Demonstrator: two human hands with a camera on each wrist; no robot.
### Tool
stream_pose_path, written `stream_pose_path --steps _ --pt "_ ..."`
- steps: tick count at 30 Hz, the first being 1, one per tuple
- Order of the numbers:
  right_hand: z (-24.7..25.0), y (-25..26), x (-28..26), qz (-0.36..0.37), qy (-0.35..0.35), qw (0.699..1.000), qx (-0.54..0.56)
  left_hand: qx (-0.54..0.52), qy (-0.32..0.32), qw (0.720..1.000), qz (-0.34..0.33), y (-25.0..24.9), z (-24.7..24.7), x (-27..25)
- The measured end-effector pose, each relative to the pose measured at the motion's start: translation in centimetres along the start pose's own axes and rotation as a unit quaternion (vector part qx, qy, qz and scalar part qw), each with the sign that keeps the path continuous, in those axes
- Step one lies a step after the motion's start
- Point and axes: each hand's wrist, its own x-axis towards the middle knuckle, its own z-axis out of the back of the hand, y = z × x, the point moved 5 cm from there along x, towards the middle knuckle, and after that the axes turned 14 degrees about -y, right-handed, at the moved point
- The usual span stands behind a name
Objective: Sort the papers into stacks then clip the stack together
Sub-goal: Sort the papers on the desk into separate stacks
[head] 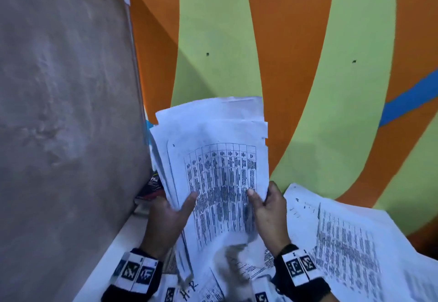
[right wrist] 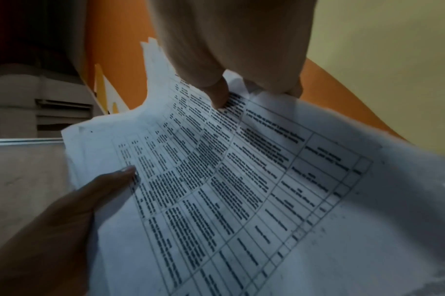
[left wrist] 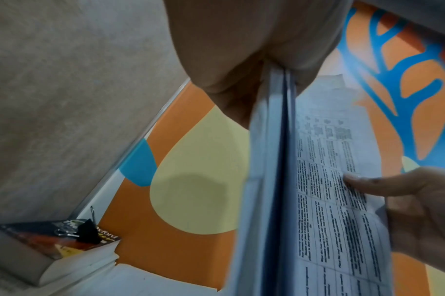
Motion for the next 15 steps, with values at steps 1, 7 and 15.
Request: stream_pose_path --steps 1,7,15 --pt "0.0 -0.2 0.1 -0.01 0.003 1.0 0.016 0.021 0.003 1.0 0.008 0.2 -0.4 0.1" --pt "1.3 -1.9 1.6 0.012 0.02 0.999 -0.025 0.008 0.091 0.992 0.088 4.0 -1.8 -1.3" --pt "0.3 2.5 3.8 0.243 0.062 0.957 -0.144 0.023 0.089 0.987 0.134 5.1 -3.2 -2.4"
